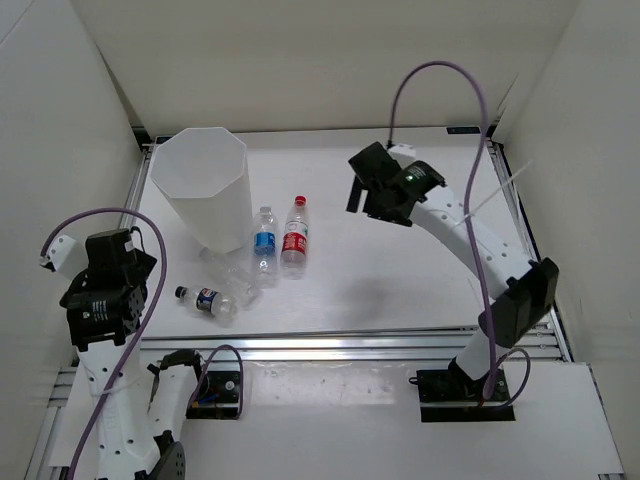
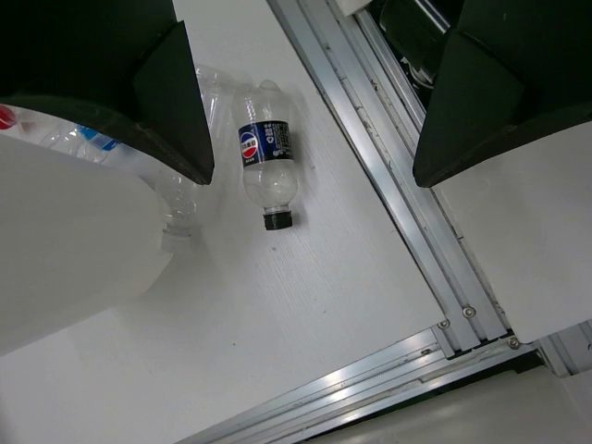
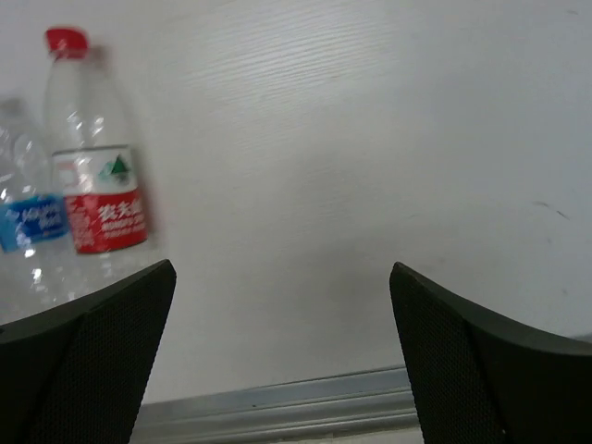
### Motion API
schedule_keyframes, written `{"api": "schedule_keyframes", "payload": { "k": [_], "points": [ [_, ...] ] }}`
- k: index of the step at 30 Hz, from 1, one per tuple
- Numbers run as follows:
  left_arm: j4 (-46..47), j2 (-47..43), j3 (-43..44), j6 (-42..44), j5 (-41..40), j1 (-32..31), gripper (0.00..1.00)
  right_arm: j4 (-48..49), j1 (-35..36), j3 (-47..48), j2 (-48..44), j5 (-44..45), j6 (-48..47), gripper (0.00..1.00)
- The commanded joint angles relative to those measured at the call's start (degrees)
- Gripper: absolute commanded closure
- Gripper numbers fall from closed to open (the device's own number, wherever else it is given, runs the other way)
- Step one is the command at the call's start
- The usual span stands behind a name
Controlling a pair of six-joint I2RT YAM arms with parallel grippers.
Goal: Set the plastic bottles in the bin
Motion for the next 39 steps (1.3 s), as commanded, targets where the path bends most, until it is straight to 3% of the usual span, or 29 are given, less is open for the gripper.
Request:
{"api": "schedule_keyframes", "payload": {
  "k": [1,7,9,11,13,18,25,29,30,33,36,39],
  "points": [
    [-0.16,0.12,0.26,1.13,1.33,-0.4,0.0,6.11,0.73,5.14,8.65,-14.76,-15.77,0.0],
    [-0.16,-0.4,-0.27,4.38,2.38,-0.4,0.0,3.37,0.2,19.38,25.03,-33.6,-17.97,0.0],
    [-0.16,-0.4,-1.76,5.61,2.39,-0.4,0.0,6.35,0.81,18.27,25.84,-35.1,-17.97,0.0],
    [-0.16,-0.92,-2.99,6.49,2.91,-0.4,0.0,15.3,0.81,12.74,25.23,-39.73,-18.58,0.0],
    [-0.16,-1.45,-3.79,6.49,2.92,-1.19,0.0,19.88,0.81,11.93,26.44,-42.39,-18.58,0.0],
    [-0.16,-2.07,-5.02,9.12,4.06,-1.19,0.0,19.9,0.29,21.4,35.83,-47.23,-17.88,0.0],
    [0.98,-3.39,-6.42,10.97,4.59,-1.72,0.0,20.42,0.29,24.94,44.2,-50.31,-11.73,0.0],
    [1.78,-3.91,-6.42,12.65,6.34,-1.72,0.0,20.43,-0.24,22.05,45.35,-50.31,-11.73,0.33],
    [2.3,-3.92,-6.42,12.65,6.34,-1.72,0.0,21.04,-0.24,20.12,44.83,-49.79,-11.73,0.45],
    [2.92,-3.92,-7.56,12.65,6.87,-1.72,0.0,21.57,-0.77,16.78,40.18,-49.78,-11.73,0.67],
    [2.92,-3.39,-7.56,12.65,6.87,-1.72,0.0,23.49,-0.77,13.79,30.09,-47.51,-12.26,0.75],
    [2.92,-2.78,-7.56,12.03,6.87,-1.72,0.0,27.09,0.98,14.12,19.88,-48.19,-12.26,0.76]
  ]
}}
